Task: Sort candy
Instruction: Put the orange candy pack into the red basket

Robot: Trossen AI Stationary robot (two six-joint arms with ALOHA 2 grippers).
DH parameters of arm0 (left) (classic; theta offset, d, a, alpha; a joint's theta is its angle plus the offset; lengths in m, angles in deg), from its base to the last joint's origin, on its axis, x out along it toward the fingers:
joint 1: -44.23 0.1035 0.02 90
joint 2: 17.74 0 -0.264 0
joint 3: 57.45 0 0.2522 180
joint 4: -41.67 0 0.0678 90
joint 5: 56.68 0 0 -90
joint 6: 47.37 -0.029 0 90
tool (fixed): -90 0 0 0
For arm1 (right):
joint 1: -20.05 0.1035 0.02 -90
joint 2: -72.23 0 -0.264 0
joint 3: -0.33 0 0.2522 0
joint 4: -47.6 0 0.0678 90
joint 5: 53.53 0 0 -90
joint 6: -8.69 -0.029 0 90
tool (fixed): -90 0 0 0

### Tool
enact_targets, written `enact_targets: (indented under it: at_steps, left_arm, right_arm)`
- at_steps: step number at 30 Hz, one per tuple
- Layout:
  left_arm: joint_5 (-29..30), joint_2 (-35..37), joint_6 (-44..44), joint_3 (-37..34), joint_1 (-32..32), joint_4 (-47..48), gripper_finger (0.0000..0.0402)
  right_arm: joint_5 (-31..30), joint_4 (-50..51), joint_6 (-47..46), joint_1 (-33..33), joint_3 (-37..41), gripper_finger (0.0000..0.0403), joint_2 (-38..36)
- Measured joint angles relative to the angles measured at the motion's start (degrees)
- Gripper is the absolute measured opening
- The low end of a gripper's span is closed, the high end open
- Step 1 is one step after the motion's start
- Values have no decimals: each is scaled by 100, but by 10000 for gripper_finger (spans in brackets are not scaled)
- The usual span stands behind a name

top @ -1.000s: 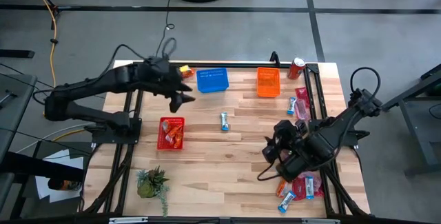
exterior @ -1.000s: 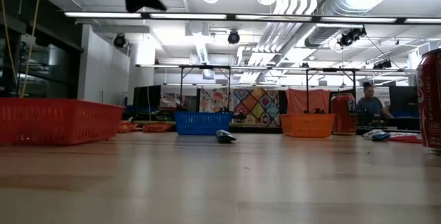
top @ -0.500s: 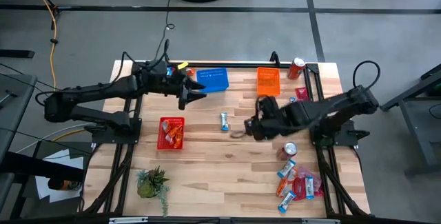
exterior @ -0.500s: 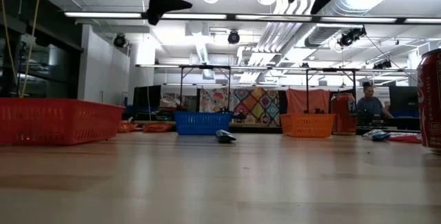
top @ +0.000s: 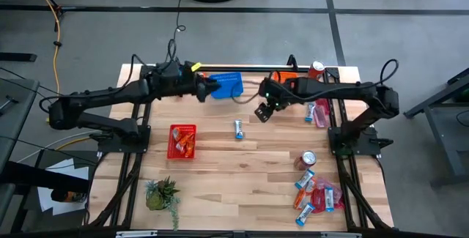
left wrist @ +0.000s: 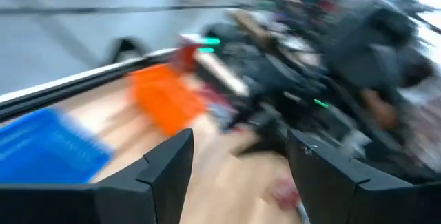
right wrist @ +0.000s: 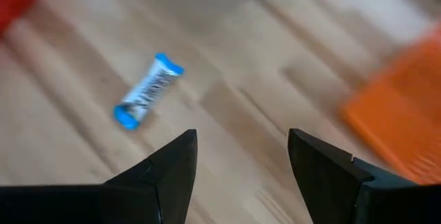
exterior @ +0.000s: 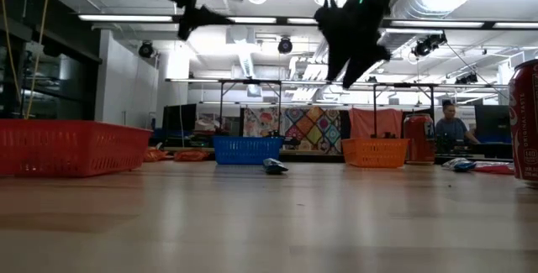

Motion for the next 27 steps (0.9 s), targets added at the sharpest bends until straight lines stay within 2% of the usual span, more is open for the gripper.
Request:
enact_targets:
  at_steps: [3, 5, 10, 13, 16, 20, 23, 27]
  left_arm:
    - [283, -64, 229, 300, 247, 1140, 218]
    - [457, -173, 234, 550, 497, 2036, 218]
    - [756, -955, -106, 1015, 1351, 3759, 218]
    - [773, -1534, -491, 1056, 1698, 4319, 218]
    - [1056, -2090, -728, 1010, 1925, 4747, 218]
    - [1332, -2581, -1031, 1010, 2041, 4801, 218]
    - [1807, -2788, -1000, 1010, 2073, 4719, 218]
    - [2223, -2949, -957, 1011, 2139, 4579, 218]
  right_arm:
    - [917, -830, 330, -275, 318, 222, -10]
    - [1338, -995, 444, -409, 351, 222, -10]
    - [1659, -1455, 424, -531, 351, 222, -123]
    - [1606, -1852, 280, -527, 351, 222, -243]
    - [1409, -2394, 159, -522, 351, 222, -392]
    - [831, -2853, 5, -531, 351, 222, -645]
    - [449, -2913, 16, -533, 351, 222, -852]
    - [188, -2881, 44, -533, 348, 222, -1069]
